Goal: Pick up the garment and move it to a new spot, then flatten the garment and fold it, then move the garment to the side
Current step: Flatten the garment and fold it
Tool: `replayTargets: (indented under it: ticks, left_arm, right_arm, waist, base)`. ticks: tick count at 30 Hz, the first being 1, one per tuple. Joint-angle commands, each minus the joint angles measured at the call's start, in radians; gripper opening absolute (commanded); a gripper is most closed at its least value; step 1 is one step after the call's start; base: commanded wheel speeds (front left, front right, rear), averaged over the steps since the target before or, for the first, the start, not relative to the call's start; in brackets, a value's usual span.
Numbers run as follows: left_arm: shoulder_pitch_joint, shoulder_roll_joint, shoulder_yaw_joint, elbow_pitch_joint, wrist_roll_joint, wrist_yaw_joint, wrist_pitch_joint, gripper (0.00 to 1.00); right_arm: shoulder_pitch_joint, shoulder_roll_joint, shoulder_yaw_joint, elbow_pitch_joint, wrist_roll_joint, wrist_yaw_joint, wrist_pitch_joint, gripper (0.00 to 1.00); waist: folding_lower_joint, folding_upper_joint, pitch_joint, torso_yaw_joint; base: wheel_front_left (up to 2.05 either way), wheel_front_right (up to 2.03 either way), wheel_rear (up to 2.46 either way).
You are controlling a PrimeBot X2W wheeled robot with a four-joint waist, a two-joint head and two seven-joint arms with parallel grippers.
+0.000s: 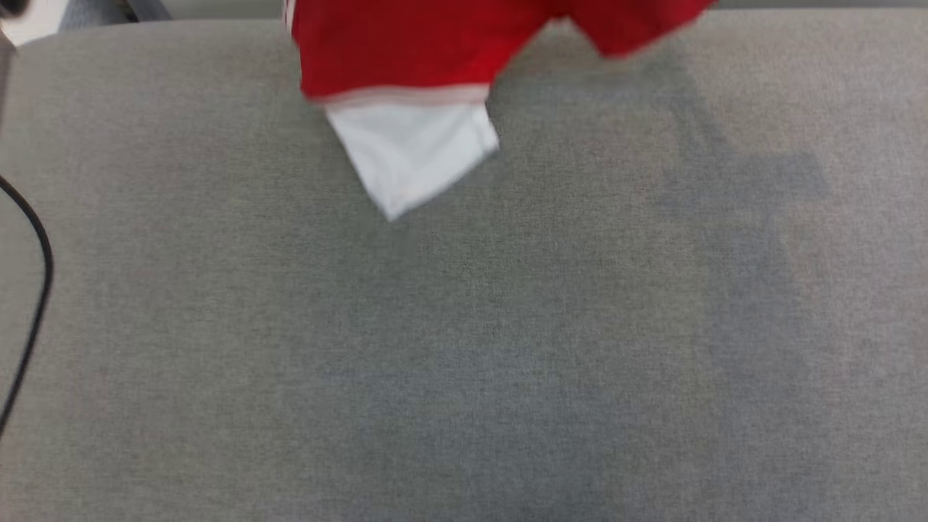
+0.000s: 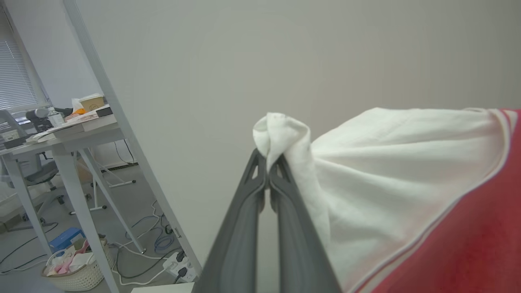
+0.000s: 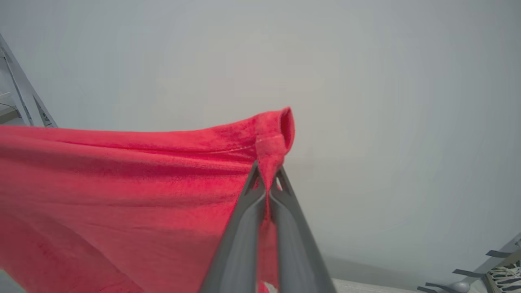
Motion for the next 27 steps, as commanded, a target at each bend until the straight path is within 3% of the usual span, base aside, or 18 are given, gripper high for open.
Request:
replayTargets:
  ticks: [1,12,21,27]
  left_arm:
    - [-0.048,0.02,0.002,0.023,0.014,-0.003,-0.002,0.0]
    - [-0.251,-0.007,0.004,0.14,0.021,-0.025,0.005,0.0]
    - [-0.19,-0.072,0.024,0.217,-0.045,-0.051,-0.018,0.0]
    - [-0.093,-0.108,0.031,0.252,-0.097,-0.083,-0.042,0.0]
  right_arm:
    - [-0.046,-0.003,-0.009,0.017,-0.026,-0.002,-0.015,0.0]
    - [-0.259,0.048,-0.047,0.129,-0.112,-0.002,-0.097,0.0]
    - [-0.265,0.092,-0.002,0.23,-0.106,-0.002,-0.135,0.0]
    - [-0.187,0.092,0.07,0.239,-0.067,-0.002,-0.15,0.0]
  waist:
    - [-0.0001,0.0,0.055,-0.027]
    - [-0.0001,0.0,0.205,-0.024]
    - [-0.0001,0.0,0.279,-0.008]
    - [-0.0001,0.0,0.283,0.006]
  base:
    - [0.0,0.0,0.0]
    - [0.0,0.0,0.0]
    - [0.0,0.0,0.0]
    - [0.0,0.0,0.0]
